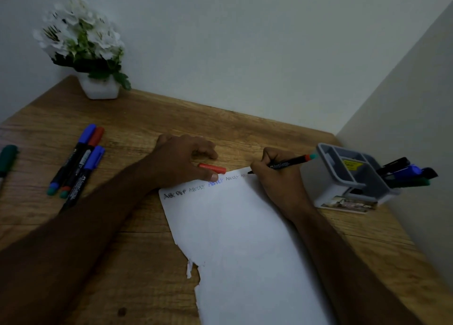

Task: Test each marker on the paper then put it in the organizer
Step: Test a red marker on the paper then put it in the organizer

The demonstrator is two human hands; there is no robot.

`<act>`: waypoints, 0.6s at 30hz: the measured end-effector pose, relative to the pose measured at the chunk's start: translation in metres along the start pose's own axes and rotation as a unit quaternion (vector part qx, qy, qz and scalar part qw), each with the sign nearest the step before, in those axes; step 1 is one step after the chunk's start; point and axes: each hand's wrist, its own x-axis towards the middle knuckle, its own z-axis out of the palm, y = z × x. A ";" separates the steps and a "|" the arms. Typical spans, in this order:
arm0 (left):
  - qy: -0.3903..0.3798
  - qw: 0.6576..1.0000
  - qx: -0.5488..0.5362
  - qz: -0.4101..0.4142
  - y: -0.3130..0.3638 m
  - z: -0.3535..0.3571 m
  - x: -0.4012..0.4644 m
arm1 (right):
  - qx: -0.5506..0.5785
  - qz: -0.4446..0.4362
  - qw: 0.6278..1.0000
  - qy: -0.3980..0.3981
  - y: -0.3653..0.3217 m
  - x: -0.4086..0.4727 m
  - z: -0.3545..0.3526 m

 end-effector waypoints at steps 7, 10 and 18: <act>-0.007 1.000 0.004 -0.001 0.001 -0.001 0.000 | 0.005 0.010 1.000 -0.004 0.002 0.001 -0.001; -0.010 1.000 0.007 -0.005 0.002 -0.001 0.001 | -0.004 0.004 1.000 -0.003 0.002 0.001 0.001; -0.010 1.000 0.003 -0.006 0.003 -0.002 -0.001 | -0.013 0.009 1.000 0.006 0.005 0.002 0.001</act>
